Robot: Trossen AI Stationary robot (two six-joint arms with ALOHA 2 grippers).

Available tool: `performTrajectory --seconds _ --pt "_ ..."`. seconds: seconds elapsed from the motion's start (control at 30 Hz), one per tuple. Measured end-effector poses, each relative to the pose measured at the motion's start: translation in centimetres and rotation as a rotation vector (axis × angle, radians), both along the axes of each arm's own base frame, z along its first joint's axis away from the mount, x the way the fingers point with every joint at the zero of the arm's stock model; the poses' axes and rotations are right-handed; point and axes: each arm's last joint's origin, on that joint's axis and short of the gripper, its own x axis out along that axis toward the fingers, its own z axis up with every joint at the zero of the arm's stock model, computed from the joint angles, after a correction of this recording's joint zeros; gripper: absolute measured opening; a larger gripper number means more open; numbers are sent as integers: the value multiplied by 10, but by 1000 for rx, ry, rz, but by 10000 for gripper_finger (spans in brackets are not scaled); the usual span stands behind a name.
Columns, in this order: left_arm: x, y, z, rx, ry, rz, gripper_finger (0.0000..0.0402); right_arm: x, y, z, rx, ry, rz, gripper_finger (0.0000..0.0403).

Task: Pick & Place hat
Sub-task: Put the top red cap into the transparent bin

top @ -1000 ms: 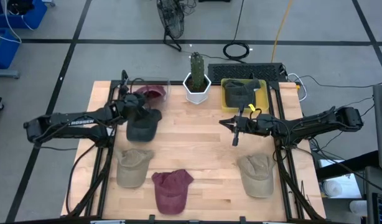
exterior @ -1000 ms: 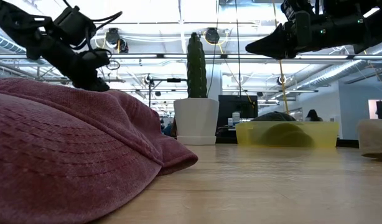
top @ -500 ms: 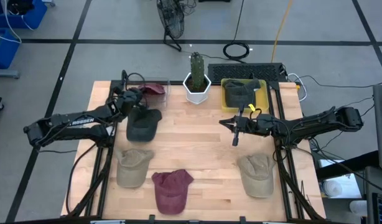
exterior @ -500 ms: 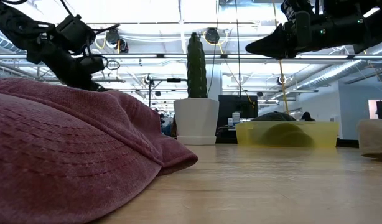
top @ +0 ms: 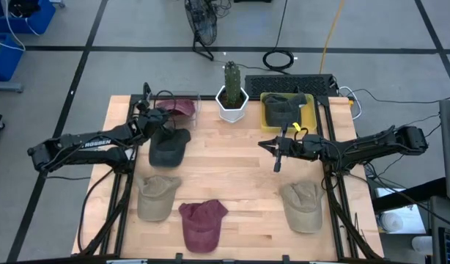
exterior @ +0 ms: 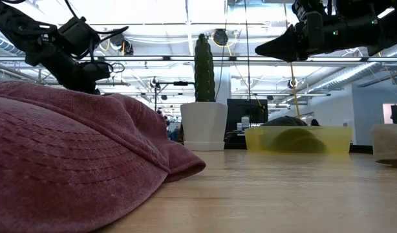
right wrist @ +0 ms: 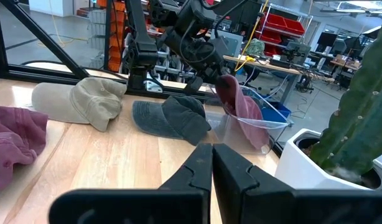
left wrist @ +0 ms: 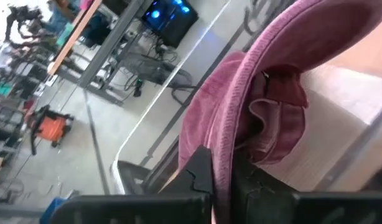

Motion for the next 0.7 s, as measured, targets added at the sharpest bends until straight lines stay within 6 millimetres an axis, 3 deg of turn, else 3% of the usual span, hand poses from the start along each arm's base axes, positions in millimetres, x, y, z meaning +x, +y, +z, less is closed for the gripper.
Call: performTrajectory --seconds 0.37,0.7 --pt "1 -1 0 -11 -25 -2 96 0 0 0 0 0 0 4" --pt "3 -3 0 -22 -62 1 115 0 0 0 0 0 0 4"
